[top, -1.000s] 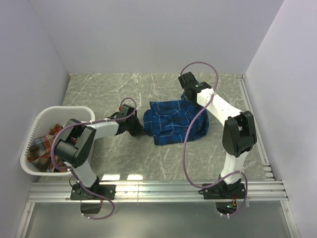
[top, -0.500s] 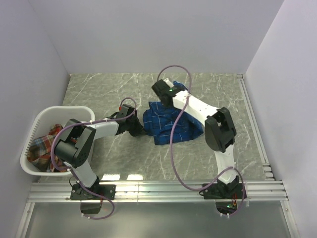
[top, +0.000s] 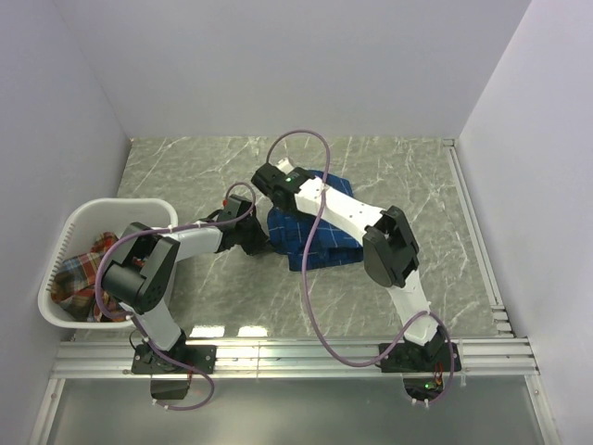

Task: Fold and stack the long sleeve shirts
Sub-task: Fold the shirt

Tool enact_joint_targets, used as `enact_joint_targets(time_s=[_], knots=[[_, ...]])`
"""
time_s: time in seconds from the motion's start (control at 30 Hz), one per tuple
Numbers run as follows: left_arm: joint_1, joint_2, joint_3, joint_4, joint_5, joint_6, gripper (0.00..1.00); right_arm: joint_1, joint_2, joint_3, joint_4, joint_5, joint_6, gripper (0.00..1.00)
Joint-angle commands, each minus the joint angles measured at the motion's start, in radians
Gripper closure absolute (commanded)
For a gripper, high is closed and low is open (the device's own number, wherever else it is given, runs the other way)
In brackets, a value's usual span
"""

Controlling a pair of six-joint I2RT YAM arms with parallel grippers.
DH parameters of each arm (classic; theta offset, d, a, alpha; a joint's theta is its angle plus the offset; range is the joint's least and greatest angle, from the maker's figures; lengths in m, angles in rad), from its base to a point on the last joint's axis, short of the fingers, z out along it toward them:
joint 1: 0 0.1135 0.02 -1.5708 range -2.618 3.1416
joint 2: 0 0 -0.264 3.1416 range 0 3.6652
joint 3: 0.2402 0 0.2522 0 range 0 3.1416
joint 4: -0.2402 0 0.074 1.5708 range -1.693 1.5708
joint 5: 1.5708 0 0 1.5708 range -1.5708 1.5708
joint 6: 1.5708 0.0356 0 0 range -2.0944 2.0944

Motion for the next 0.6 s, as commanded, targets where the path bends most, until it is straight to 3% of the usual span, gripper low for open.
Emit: enact_joint_targets(time_s=[0.0, 0.13, 0.27, 0.37, 0.57], knots=[[-0.005, -0.029, -0.006, 0.038, 0.021, 0.004, 1.00, 0.024, 0.019, 0.055, -0.014, -0.070, 0.087, 0.51], [-0.005, -0.029, -0.008, 0.038, 0.021, 0.002, 0.99, 0.027, -0.049, 0.010, 0.045, -0.203, 0.110, 0.50], [-0.007, -0.027, -0.013, 0.038, 0.024, 0.001, 1.00, 0.018, -0.190, -0.108, 0.238, -0.344, 0.103, 0.50], [-0.007, -0.029, -0.013, 0.038, 0.021, -0.001, 1.00, -0.016, -0.304, -0.226, 0.361, -0.533, 0.119, 0.50], [-0.005, -0.030, -0.016, 0.038, 0.021, -0.001, 0.99, -0.122, -0.487, -0.450, 0.490, -0.578, 0.216, 0.55]])
